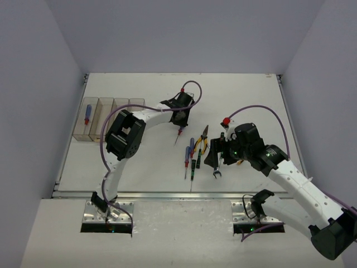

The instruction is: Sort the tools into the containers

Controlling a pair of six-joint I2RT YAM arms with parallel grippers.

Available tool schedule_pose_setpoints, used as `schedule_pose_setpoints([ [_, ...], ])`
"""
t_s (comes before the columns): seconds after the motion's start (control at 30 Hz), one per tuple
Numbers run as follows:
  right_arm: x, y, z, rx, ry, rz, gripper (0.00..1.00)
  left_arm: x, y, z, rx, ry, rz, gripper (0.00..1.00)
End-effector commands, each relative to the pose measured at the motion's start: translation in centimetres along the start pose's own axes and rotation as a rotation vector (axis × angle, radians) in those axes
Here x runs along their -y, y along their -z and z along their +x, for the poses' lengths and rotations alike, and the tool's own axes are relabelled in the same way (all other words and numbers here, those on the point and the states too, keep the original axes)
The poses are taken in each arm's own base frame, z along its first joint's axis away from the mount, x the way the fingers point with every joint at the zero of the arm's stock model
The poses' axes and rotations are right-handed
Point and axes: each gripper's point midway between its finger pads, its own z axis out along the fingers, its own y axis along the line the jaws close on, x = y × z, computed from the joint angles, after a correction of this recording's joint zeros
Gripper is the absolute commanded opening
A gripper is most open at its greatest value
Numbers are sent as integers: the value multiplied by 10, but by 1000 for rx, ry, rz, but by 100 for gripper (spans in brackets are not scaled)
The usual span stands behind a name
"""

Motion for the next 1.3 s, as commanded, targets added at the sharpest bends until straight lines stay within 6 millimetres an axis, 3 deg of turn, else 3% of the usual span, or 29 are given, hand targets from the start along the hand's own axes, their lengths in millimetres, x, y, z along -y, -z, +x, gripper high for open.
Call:
schedule_pose_setpoints([
  [0.0, -7, 4, -14, 36, 34, -19, 99, 2, 13, -19, 38, -29, -30, 0],
  [0.17, -8, 4, -13, 34, 37, -29, 99, -42, 62, -83, 149, -52, -172, 0],
  [0.3, -14, 8, -17, 58, 46, -59, 99, -135, 129, -155, 340, -100, -380, 0],
  [0.37, -18, 9, -19, 66, 52, -77, 99, -175, 142, -165, 373, -136, -471, 0],
  [0.4, -19, 9, -20, 66, 55, -83, 99, -204, 154, -165, 379, -143, -543, 0],
  [0.43, -20, 9, -20, 64, 60, -84, 99, -244, 170, -161, 384, -128, -641, 0],
  [0.5, -21, 9, -20, 57, 66, -90, 99, -290, 204, -166, 459, -95, -787, 0],
  [0.57, -25, 9, -19, 55, 68, -114, 99, -333, 219, -146, 469, -105, -910, 0],
  [0.6, -27, 10, -19, 55, 71, -129, 99, -342, 238, -153, 570, -89, -945, 0],
  [0.63, -28, 10, -19, 54, 71, -132, 99, -354, 230, -136, 538, -97, -960, 0],
  [0.7, -28, 9, -15, 47, 72, -143, 99, -374, 245, -134, 583, -122, -992, 0],
  [0.87, -29, 7, -8, 38, 66, -161, 99, -422, 244, -109, 556, -79, -1001, 0],
  [0.97, -30, 7, -8, 38, 67, -168, 99, -430, 230, -91, 536, -72, -992, 0],
  [1.07, -31, 8, -9, 44, 71, -174, 99, -435, 210, -59, 492, -84, -1004, 0],
  [1.17, -32, 8, -8, 39, 70, -179, 99, -451, 205, -31, 466, -40, -1006, 0],
  [1.27, -31, 8, -8, 40, 70, -178, 99, -451, 205, -28, 481, -30, -980, 0],
])
